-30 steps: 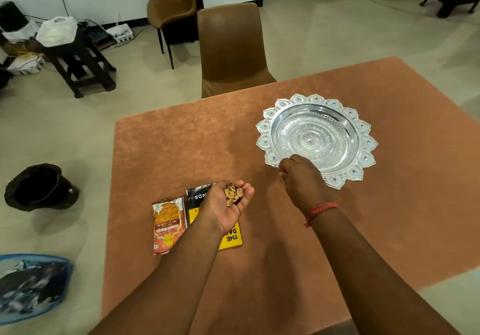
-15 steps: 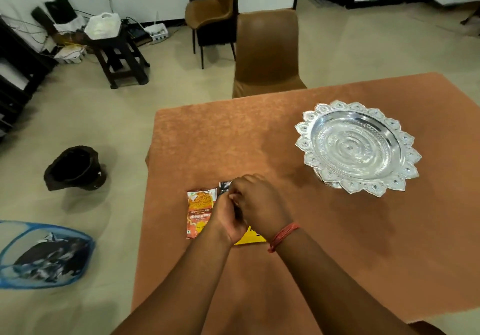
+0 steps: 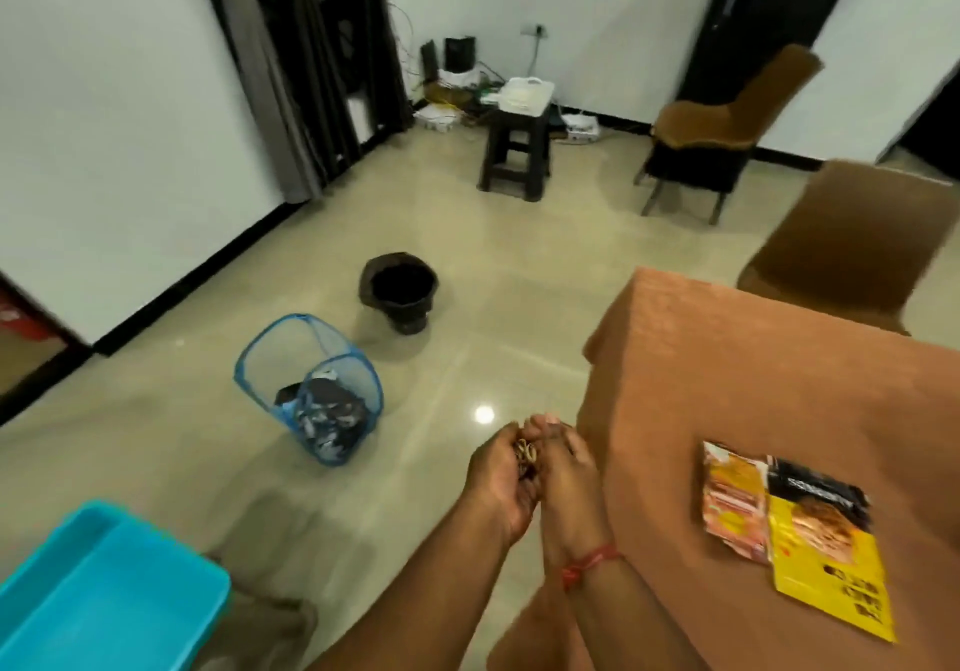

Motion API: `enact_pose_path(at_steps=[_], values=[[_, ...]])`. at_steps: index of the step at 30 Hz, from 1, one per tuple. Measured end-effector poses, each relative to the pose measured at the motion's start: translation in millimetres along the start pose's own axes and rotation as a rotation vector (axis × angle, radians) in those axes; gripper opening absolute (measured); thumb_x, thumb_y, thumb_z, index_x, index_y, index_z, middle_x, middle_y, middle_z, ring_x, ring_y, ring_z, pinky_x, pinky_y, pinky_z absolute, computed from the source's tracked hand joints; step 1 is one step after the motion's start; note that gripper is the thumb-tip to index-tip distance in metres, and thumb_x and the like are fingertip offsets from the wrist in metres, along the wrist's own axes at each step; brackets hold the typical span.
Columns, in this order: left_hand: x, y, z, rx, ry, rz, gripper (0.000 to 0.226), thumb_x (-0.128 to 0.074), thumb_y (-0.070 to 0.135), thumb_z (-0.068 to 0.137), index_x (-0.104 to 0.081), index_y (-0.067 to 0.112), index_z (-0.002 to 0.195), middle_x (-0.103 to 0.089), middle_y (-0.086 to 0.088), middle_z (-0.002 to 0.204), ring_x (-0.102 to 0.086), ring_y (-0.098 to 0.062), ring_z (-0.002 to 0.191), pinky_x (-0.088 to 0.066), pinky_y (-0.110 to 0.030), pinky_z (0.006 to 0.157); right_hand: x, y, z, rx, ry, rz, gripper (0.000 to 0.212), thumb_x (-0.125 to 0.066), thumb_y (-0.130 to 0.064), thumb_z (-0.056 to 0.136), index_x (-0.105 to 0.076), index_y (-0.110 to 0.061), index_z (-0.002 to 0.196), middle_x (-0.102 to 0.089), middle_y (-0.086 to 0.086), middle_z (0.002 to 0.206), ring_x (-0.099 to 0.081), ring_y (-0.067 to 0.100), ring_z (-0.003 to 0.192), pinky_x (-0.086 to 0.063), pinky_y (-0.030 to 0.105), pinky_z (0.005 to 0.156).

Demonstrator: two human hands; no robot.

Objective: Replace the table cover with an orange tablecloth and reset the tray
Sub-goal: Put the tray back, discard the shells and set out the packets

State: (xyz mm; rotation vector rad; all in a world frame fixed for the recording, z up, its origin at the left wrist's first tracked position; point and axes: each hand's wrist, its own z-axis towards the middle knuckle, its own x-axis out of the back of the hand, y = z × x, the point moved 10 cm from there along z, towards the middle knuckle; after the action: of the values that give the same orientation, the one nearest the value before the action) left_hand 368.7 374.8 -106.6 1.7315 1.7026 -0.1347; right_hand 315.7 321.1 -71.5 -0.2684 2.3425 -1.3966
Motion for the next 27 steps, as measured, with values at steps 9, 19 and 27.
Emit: enact_pose_path(at_steps=[9,19,27], values=[[141.7,180.6,-26.1,-0.305,0.162,-0.194,0.022,-0.044,0.008,0.101,-0.062,0.003,0.088,-0.068,-0.015,0.084,-0.066,-0.023,0.081,-0.059,-0.03,0.072,-225.6,65.6,-50.5,-0.225,-0.174,0.279,0.044,-0.044,-0.006,0.102,-0.072,-0.012,0.068,-0.068,0.005,0.072,-0.066,0.011,0.069,-0.053,0.024,0.069],[128.4,261.5,43.2,-0.363,0.167,-0.135,0.024,-0.042,0.009,0.103,-0.063,0.001,0.107,-0.07,-0.019,0.106,-0.07,-0.026,0.097,-0.059,-0.03,0.08,-292.1,64.5,25.4,-0.33,-0.116,0.343,0.026,-0.043,-0.01,0.104,-0.065,-0.009,0.089,-0.073,0.002,0.072,-0.071,0.009,0.064,-0.055,0.019,0.056],[24.6,348.4,180.6,-0.345,0.159,-0.243,0.029,-0.046,0.008,0.099,-0.062,-0.004,0.121,-0.069,-0.021,0.115,-0.071,-0.027,0.101,-0.058,-0.03,0.083,-347.5,6.2,202.5,-0.361,-0.139,0.3,0.025,-0.043,-0.01,0.105,-0.065,0.001,0.104,-0.067,0.009,0.08,-0.069,0.013,0.068,-0.059,0.024,0.068]])
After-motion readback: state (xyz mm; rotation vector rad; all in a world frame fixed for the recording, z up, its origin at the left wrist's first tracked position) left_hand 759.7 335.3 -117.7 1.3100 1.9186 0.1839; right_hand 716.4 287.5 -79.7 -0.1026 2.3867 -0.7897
